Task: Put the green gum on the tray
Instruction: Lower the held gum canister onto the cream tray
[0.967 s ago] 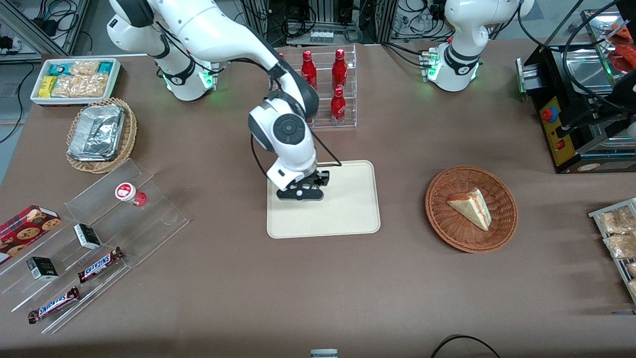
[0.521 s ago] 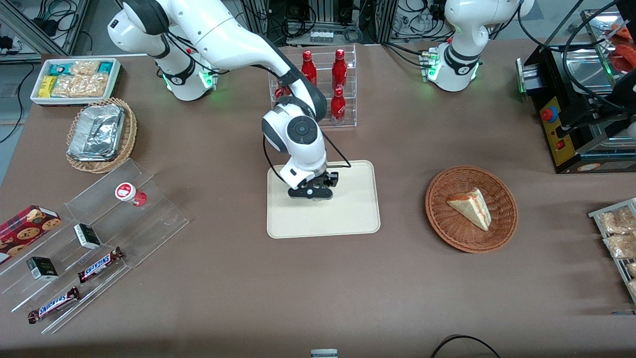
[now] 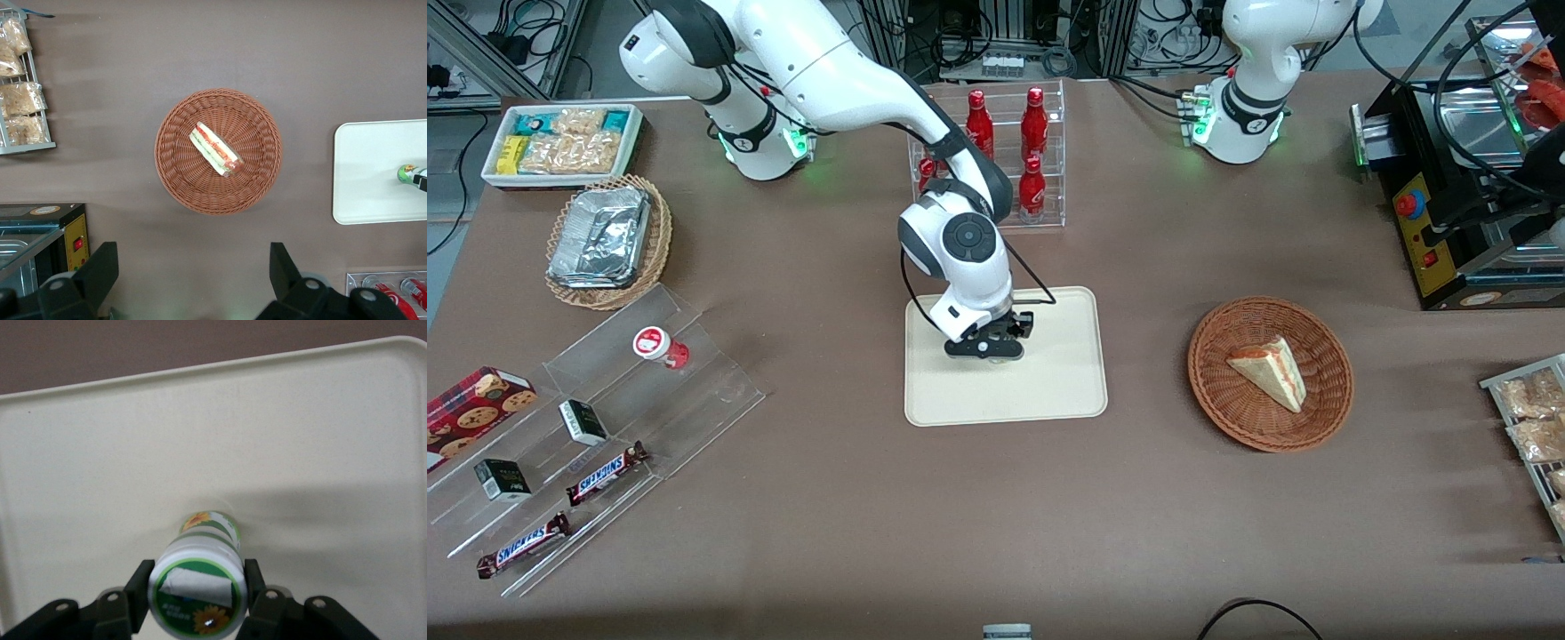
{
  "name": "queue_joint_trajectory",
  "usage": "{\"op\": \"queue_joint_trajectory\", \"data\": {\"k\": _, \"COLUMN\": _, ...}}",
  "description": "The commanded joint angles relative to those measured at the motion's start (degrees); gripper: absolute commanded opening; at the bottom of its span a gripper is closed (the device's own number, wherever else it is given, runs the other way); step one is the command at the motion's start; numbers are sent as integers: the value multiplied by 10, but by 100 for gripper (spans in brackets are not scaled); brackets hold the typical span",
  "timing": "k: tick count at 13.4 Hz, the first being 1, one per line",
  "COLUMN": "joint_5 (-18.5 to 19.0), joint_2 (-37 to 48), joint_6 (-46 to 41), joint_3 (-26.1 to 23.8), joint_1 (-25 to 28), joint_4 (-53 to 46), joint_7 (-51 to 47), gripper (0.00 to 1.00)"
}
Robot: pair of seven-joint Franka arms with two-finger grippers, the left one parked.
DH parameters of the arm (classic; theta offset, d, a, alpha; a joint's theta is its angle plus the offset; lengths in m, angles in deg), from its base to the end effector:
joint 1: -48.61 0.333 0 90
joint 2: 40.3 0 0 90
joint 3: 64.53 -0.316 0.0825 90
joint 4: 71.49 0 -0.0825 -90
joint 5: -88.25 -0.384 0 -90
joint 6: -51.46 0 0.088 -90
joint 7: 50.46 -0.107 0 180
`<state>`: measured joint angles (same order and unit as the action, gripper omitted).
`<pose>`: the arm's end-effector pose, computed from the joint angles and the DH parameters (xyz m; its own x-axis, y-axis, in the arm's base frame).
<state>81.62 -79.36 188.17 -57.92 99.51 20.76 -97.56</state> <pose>0.4954 0.5004 0.2391 0.9931 -0.1022 0.0570 -0.0973 -0.9918 -0.0829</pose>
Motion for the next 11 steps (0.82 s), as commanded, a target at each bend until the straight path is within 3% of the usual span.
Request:
{"op": "queue_joint_trajectory", "data": {"k": 1, "joint_5": 19, "joint_2": -14, "joint_6": 12, "joint_3": 8, "joint_1": 7, "joint_4": -19, "joint_7": 0, "gripper": 100}}
{"op": "queue_joint_trajectory", "data": {"k": 4, "joint_5": 52, "joint_2": -16, "joint_6": 15, "joint_3": 8, "joint_1": 7, "joint_4": -17, "joint_7": 0, "gripper": 100}}
{"op": "queue_joint_trajectory", "data": {"k": 11, "joint_5": 52, "joint_2": 6, "joint_6": 1, "joint_3": 7, "joint_1": 4, "joint_4": -12, "joint_7": 11, "gripper": 100}}
